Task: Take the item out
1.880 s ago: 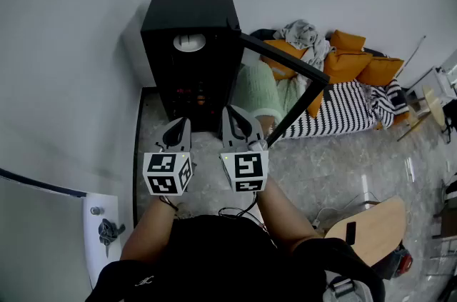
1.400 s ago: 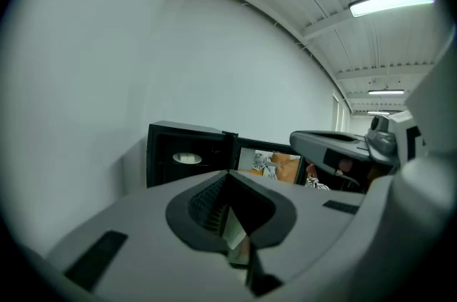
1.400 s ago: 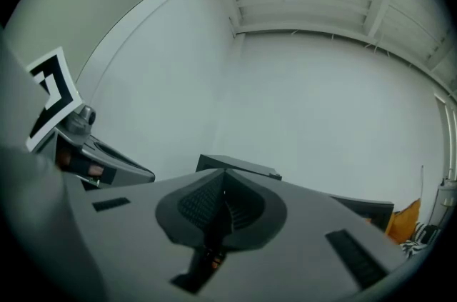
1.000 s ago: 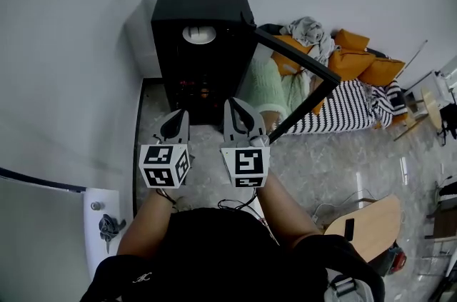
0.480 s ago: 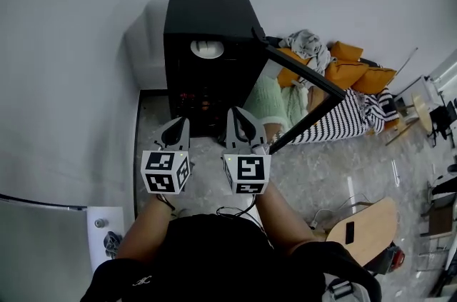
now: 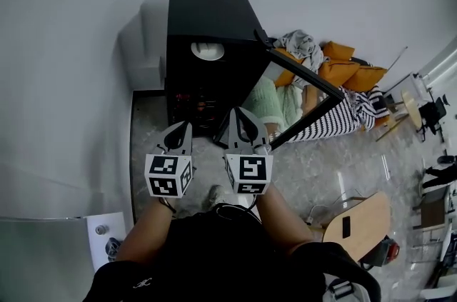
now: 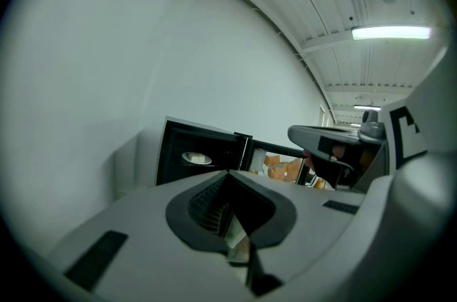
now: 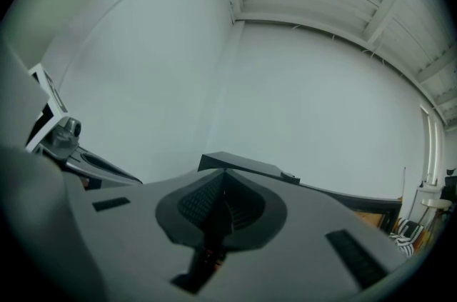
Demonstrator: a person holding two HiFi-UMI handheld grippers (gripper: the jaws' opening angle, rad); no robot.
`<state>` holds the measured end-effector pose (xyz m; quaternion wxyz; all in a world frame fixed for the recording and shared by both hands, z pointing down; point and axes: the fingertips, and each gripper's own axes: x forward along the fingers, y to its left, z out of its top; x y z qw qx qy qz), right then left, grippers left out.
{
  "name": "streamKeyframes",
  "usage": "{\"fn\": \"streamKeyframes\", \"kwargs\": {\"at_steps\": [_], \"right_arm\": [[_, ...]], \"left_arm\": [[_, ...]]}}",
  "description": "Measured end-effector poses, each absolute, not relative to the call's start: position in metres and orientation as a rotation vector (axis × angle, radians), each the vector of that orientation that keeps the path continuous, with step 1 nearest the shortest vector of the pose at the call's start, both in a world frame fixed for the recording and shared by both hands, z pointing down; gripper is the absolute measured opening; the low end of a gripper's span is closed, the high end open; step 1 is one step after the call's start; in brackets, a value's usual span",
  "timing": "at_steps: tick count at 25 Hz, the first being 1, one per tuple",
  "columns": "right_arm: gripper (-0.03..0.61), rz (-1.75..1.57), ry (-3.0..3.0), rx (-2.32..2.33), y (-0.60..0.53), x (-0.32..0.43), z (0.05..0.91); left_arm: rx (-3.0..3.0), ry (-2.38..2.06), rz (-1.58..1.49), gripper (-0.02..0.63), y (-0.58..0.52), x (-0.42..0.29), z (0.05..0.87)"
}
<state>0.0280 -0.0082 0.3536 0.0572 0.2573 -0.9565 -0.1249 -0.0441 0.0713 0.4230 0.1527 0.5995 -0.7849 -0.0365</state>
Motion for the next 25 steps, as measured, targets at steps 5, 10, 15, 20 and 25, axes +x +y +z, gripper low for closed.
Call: {"fn": "streamKeyframes", "kwargs": {"at_steps": [5,10,15,20,25], "right_arm": [[0.006,-0.378,-2.907,0.793,-0.008,0.021,0.356],[0.006,-0.371,-2.913,0.775,-0.014,0.005,0.363],[0.006,-0.4,-2.926,0.73,-0.023,-0.017,0.362],[0.006,-0.422,-2.924,0.735,-0.045,-0.027,0.36],[0.006,-0.426,-2.906,0.742,-0.076,-0.04,0.366]], "left_arm": [[1.718,-2.264,-0.095,0.008,0.077,-0.055,0.425],[1.698,-2.293,-0.094,0.008,0.079,-0.07,0.428],[1.656,-2.316,-0.095,0.008,0.072,-0.092,0.429],[1.664,-2.308,-0.069,0.008,0.049,-0.104,0.432],[1.675,-2.285,-0.042,0.008,0.018,-0.115,0.437]]}}
